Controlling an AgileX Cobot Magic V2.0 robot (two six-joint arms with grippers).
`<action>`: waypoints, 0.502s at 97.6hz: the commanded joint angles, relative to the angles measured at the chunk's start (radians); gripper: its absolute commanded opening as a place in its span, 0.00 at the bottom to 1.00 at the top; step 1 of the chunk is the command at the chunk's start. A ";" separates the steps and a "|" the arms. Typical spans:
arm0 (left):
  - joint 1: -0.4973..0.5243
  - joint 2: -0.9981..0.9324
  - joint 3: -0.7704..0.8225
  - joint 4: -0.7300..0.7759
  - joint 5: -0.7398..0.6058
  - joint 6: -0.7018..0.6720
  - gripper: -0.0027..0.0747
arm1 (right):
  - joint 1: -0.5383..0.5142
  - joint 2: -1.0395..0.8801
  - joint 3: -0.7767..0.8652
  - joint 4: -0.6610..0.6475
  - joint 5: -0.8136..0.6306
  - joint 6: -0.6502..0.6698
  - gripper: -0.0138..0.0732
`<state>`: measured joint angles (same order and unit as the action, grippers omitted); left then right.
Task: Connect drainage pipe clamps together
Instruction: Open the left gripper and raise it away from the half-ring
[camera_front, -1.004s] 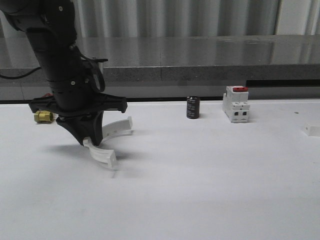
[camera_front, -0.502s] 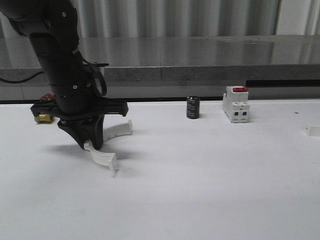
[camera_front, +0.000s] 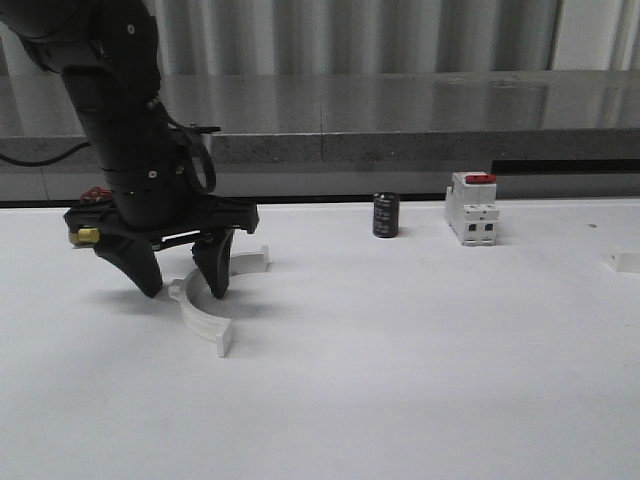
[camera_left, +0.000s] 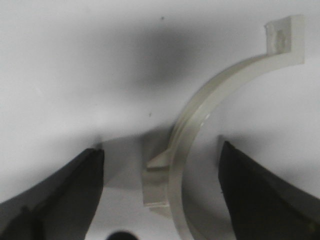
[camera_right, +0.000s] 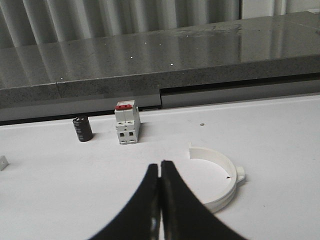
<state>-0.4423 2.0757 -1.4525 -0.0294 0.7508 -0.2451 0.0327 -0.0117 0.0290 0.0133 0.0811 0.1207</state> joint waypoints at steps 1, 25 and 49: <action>-0.005 -0.096 -0.015 0.001 -0.026 -0.011 0.68 | 0.005 -0.018 -0.020 -0.013 -0.081 0.000 0.08; -0.005 -0.275 0.012 0.038 -0.049 -0.011 0.68 | 0.005 -0.018 -0.020 -0.013 -0.081 0.000 0.08; 0.029 -0.540 0.223 0.077 -0.143 -0.011 0.68 | 0.005 -0.018 -0.020 -0.013 -0.081 0.000 0.08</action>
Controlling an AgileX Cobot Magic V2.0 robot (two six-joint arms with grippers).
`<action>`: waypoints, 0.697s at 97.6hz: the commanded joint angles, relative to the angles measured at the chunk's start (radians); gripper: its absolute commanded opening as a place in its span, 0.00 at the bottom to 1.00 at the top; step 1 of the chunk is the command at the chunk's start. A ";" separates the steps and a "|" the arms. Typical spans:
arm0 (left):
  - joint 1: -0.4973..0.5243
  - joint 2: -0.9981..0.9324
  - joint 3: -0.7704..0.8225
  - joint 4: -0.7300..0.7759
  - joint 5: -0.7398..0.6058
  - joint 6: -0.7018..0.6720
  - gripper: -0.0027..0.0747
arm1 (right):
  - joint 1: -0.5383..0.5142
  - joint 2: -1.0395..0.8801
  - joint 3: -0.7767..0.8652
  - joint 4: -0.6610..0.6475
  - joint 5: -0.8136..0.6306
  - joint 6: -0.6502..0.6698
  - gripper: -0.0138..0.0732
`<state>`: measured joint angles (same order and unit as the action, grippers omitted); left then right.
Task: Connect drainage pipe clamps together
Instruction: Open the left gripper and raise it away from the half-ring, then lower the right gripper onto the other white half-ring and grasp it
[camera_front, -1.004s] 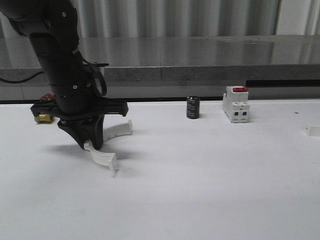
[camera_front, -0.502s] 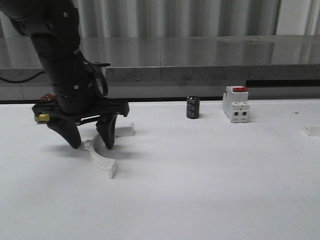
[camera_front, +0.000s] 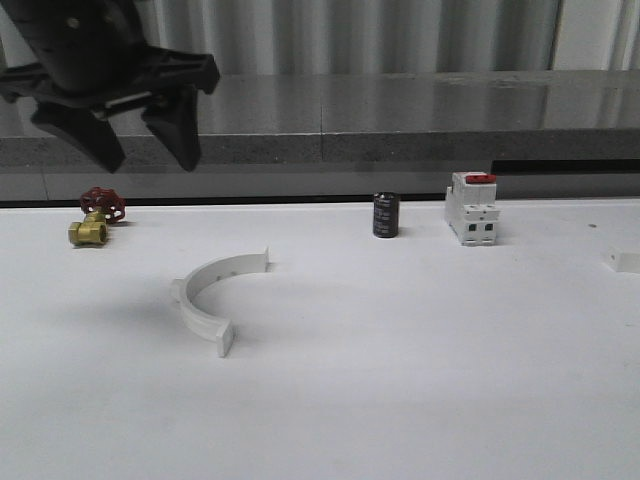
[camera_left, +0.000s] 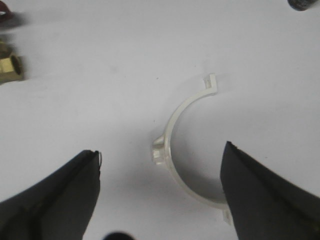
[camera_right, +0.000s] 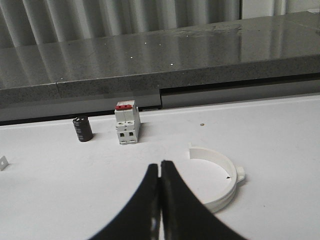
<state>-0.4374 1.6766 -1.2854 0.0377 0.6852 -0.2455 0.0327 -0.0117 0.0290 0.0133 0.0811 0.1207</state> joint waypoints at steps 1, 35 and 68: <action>0.027 -0.158 0.072 0.010 -0.082 -0.011 0.68 | 0.005 -0.018 -0.020 -0.013 -0.081 0.000 0.08; 0.262 -0.561 0.398 0.010 -0.174 -0.011 0.68 | 0.005 -0.018 -0.020 -0.013 -0.081 0.000 0.08; 0.311 -0.918 0.629 -0.003 -0.170 -0.011 0.66 | 0.005 -0.018 -0.020 -0.013 -0.081 0.000 0.08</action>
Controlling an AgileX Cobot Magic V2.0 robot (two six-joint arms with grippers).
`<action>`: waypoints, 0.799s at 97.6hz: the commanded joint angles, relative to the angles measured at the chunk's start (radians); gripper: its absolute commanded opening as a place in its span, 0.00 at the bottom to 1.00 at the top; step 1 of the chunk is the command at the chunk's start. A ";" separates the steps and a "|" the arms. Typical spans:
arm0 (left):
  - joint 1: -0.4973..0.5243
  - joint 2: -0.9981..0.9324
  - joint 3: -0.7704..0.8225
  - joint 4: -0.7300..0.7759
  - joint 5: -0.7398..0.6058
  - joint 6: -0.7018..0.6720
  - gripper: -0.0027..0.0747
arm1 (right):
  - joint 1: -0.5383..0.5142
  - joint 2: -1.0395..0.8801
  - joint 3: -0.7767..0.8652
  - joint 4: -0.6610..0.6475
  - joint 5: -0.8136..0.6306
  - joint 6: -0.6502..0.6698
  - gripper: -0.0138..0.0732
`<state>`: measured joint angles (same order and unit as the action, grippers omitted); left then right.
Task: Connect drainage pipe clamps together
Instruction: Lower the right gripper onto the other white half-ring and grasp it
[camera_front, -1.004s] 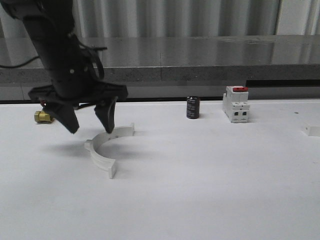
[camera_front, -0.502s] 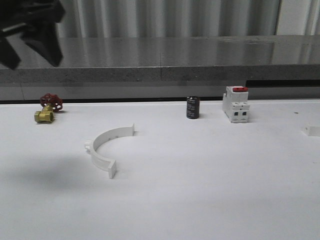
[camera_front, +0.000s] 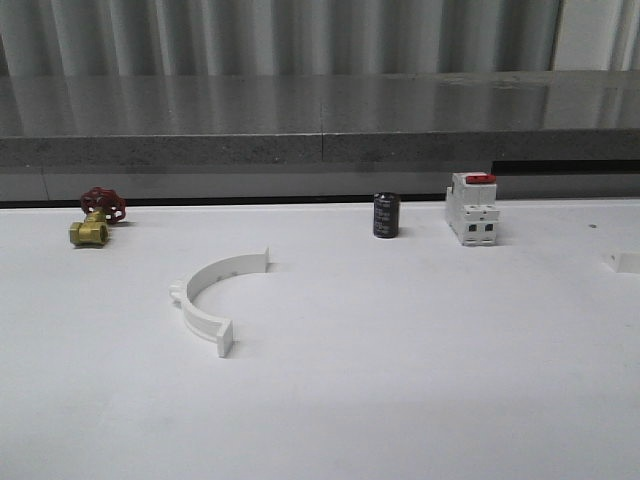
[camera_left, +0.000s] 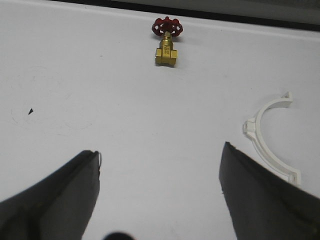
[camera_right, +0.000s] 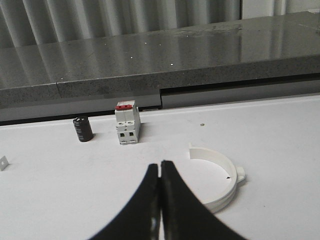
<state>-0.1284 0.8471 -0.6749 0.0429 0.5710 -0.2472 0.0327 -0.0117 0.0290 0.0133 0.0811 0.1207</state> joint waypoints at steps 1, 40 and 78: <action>0.002 -0.104 0.022 -0.006 -0.056 -0.009 0.66 | 0.005 -0.018 -0.020 -0.013 -0.081 0.000 0.08; 0.002 -0.366 0.157 0.057 -0.022 -0.009 0.25 | 0.005 -0.018 -0.020 -0.013 -0.081 0.000 0.08; 0.002 -0.379 0.157 0.072 -0.022 -0.009 0.01 | 0.005 -0.018 -0.030 -0.008 -0.172 0.000 0.08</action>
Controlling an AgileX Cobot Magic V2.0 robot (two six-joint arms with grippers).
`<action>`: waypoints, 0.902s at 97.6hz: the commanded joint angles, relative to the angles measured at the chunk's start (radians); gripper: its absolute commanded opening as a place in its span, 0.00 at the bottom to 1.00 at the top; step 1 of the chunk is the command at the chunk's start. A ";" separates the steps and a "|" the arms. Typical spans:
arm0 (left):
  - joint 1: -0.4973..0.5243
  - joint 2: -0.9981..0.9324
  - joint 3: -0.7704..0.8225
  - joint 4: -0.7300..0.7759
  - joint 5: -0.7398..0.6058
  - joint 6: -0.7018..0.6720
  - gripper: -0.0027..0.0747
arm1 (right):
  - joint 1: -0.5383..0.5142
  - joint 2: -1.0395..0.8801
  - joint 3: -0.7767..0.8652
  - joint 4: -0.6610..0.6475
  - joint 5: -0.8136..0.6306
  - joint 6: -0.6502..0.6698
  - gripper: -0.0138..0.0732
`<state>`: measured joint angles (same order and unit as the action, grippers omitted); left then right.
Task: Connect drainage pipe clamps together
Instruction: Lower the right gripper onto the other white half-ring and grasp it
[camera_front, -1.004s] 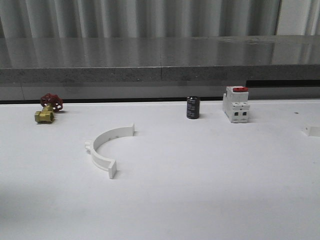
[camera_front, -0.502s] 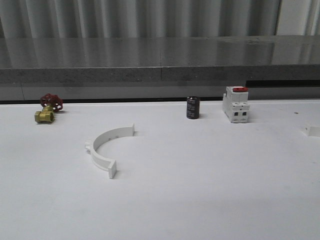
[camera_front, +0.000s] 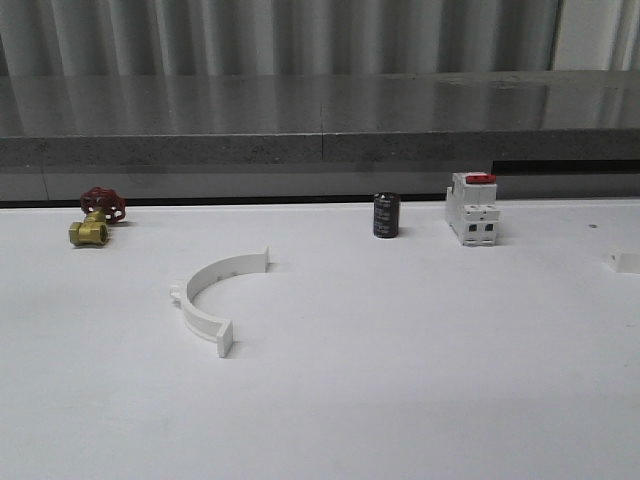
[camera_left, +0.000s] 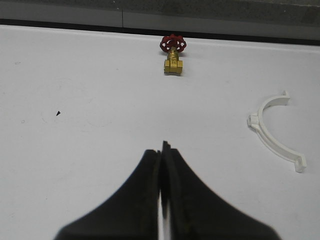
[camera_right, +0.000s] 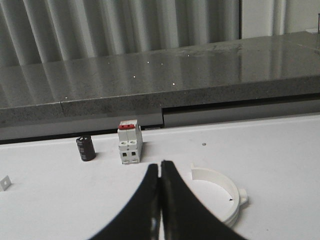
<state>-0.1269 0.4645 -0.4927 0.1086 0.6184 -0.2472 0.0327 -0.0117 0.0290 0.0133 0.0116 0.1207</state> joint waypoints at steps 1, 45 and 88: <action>0.000 0.004 -0.025 0.006 -0.070 -0.009 0.01 | 0.005 -0.018 -0.034 -0.007 -0.098 0.000 0.08; 0.000 0.004 -0.025 0.006 -0.070 -0.009 0.01 | 0.005 0.720 -0.585 0.008 0.399 0.000 0.08; 0.000 0.004 -0.025 0.006 -0.070 -0.009 0.01 | 0.005 1.047 -0.680 0.008 0.418 0.000 0.19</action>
<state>-0.1269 0.4645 -0.4927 0.1105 0.6184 -0.2472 0.0327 1.0294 -0.6167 0.0211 0.4607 0.1207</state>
